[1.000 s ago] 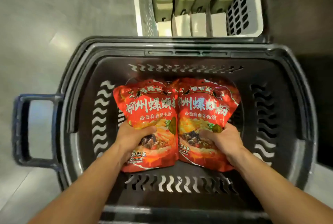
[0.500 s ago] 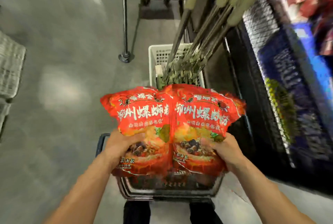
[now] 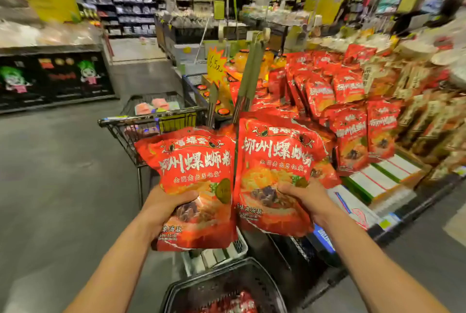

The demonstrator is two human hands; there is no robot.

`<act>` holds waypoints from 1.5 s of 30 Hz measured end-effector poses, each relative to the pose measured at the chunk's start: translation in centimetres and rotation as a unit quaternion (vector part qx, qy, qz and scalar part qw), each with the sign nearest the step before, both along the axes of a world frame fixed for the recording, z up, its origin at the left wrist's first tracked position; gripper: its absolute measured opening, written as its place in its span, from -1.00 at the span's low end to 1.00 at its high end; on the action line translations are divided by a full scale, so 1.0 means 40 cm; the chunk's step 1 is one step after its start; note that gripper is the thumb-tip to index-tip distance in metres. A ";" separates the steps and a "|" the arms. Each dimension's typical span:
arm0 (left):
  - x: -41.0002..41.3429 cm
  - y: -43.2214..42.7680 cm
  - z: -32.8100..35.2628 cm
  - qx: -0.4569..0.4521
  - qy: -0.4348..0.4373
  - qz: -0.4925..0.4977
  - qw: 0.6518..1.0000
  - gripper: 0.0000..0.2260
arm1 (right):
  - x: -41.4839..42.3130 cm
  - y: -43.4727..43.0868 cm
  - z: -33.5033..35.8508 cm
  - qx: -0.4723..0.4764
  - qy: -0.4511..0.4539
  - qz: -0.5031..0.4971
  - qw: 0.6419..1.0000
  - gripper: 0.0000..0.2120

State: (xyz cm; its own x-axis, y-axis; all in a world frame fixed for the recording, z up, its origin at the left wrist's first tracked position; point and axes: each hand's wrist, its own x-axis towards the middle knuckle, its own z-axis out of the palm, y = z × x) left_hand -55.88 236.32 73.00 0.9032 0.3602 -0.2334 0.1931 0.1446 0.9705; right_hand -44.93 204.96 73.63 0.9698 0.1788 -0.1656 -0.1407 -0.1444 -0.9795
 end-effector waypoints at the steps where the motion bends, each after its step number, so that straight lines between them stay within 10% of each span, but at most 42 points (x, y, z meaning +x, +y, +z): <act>1: 0.010 -0.018 0.038 -0.002 -0.013 -0.016 1.000 -0.47 | -0.009 -0.031 0.042 0.011 -0.009 -0.013 1.000 -0.70; 10: 0.118 -0.332 0.206 0.008 -0.068 -0.119 0.991 -0.28 | -0.023 -0.419 0.234 0.042 -0.071 -0.104 0.991 -0.23; 21: 0.308 -0.870 0.222 0.034 -0.094 -0.133 0.986 -0.58 | 0.100 -0.987 0.252 0.023 -0.096 -0.125 0.987 -0.67; 28: 0.406 -1.148 0.234 0.052 -0.072 -0.135 0.987 -0.64 | 0.203 -1.217 0.223 0.027 -0.047 -0.094 0.994 -0.09; 45: 0.930 -1.431 0.083 0.034 -0.013 -0.117 0.992 -0.69 | 0.682 -1.501 0.091 -0.005 0.011 -0.097 0.995 -0.26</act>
State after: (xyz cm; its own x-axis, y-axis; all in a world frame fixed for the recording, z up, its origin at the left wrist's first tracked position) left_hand -18.69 179.06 76.32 0.9696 0.1533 -0.1909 0.1883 0.0316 0.9816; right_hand -17.67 144.91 77.26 0.9822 -0.0130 -0.1875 -0.1877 -0.1228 -0.9745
